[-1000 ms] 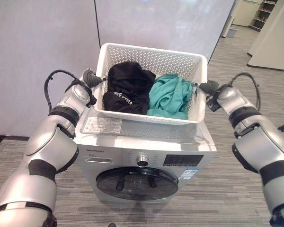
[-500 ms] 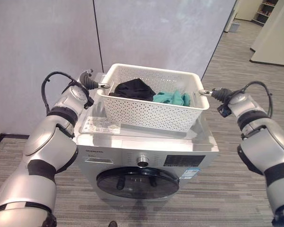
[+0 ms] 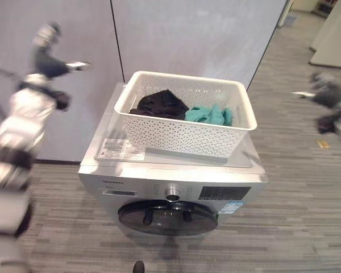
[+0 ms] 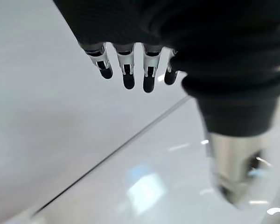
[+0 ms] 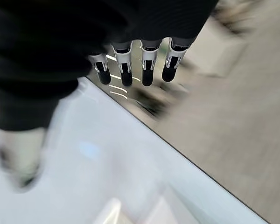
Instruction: Grab the laundry basket,head to the washer,open it,put in the laundry and shut it.
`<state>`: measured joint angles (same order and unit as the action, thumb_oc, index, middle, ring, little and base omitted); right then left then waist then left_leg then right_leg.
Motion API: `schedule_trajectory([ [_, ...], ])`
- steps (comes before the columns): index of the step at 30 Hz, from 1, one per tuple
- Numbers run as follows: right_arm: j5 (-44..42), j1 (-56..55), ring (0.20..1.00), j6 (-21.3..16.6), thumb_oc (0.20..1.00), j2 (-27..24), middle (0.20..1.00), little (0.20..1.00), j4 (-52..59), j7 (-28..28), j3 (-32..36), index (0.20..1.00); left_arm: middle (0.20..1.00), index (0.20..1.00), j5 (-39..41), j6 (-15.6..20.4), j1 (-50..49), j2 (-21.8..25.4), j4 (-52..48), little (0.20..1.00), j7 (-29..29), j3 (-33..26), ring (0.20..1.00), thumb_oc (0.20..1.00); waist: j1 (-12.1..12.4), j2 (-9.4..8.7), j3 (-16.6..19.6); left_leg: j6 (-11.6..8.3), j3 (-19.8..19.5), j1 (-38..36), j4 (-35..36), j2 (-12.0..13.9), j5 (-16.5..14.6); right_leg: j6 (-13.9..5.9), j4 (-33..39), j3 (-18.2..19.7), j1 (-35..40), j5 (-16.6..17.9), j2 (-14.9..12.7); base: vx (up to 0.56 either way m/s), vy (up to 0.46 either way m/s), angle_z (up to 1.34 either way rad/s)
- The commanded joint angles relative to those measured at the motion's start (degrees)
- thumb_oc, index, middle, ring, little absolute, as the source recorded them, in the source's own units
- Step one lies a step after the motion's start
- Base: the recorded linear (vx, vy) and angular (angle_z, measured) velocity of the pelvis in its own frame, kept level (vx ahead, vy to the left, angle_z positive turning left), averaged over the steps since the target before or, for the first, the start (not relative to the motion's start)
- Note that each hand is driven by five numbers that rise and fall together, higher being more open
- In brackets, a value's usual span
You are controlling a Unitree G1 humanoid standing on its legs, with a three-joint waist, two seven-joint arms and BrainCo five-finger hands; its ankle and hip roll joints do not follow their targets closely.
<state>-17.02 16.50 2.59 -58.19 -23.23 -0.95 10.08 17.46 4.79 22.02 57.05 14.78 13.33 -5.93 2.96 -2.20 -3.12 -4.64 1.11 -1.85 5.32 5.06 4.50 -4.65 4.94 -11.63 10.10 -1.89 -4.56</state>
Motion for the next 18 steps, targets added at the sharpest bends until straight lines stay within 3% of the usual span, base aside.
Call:
schedule_trajectory([
  [1, 3.09, -3.93, 1.000, -2.62, 1.000, -0.46, 1.000, 1.000, -3.79, 2.07, 2.05, 1.000, 1.000, 1.000, -4.64, 1.03, -5.29, -2.15, 6.22, 1.000, 1.55, -5.72, 1.000, 1.000, 2.62, 0.98, 0.36, -1.09, 0.35, -4.82, -1.42, 4.34, -5.90, -4.84, -2.92, -4.36, -3.34, 1.84, -5.25, 0.05, -0.014, -0.13],
  [4, 3.83, -13.42, 1.000, -2.41, 1.000, 3.89, 1.000, 1.000, 0.97, 1.63, 9.05, 1.000, 1.000, 1.000, -5.28, 0.84, -18.77, -6.75, 1.96, 1.000, 1.35, -15.22, 1.000, 1.000, 2.70, 0.73, -0.32, -0.98, 0.64, -4.21, -1.91, 4.15, -5.52, -4.57, -2.49, -4.21, -3.71, 2.67, -5.50, 0.00, -0.014, -0.13],
  [9, 4.60, -26.18, 1.000, -1.80, 1.000, 11.77, 1.000, 1.000, 3.78, -0.40, 14.53, 1.000, 1.000, 1.000, -3.27, 0.53, -32.74, -14.66, 0.56, 1.000, -0.15, -22.81, 1.000, 1.000, 2.24, 0.65, -0.94, -1.08, 0.99, -4.12, -1.43, 4.20, -6.17, -4.56, -1.63, -3.98, -3.73, 2.46, -5.43, 0.01, -0.018, -0.04],
  [11, 4.65, -26.61, 1.000, -1.73, 1.000, 11.87, 1.000, 1.000, 4.11, -0.48, 14.71, 1.000, 1.000, 1.000, -3.28, 0.53, -33.05, -14.74, 0.36, 1.000, -0.24, -22.86, 1.000, 1.000, 2.25, 0.65, -0.77, -1.08, 0.97, -4.13, -1.40, 4.19, -6.15, -4.56, -1.60, -4.01, -3.70, 2.47, -5.43, 0.00, 0.000, 0.00],
  [13, 3.67, -31.81, 1.000, -1.97, 1.000, 15.47, 1.000, 1.000, 5.47, -2.29, 16.33, 1.000, 1.000, 1.000, -2.25, 0.60, -37.88, -18.03, 1.18, 1.000, -1.17, -24.38, 1.000, 1.000, 1.92, 0.51, -1.07, -1.14, 1.11, -3.72, -1.23, 4.02, -5.98, -4.47, -1.49, -4.10, -4.10, 2.72, -5.62, 0.00, 0.000, 0.00],
  [18, 2.18, -35.73, 1.000, -2.13, 1.000, 22.85, 1.000, 1.000, 2.94, -6.97, 9.92, 1.000, 1.000, 1.000, -2.02, 0.90, -42.41, -26.27, 6.45, 1.000, -3.67, -19.57, 1.000, 1.000, 1.79, 0.12, -1.90, -0.86, 1.68, -3.11, -1.84, 3.81, -6.24, -4.42, -1.57, -3.74, -5.03, 3.19, -5.96, -0.01, -0.003, -0.02],
])
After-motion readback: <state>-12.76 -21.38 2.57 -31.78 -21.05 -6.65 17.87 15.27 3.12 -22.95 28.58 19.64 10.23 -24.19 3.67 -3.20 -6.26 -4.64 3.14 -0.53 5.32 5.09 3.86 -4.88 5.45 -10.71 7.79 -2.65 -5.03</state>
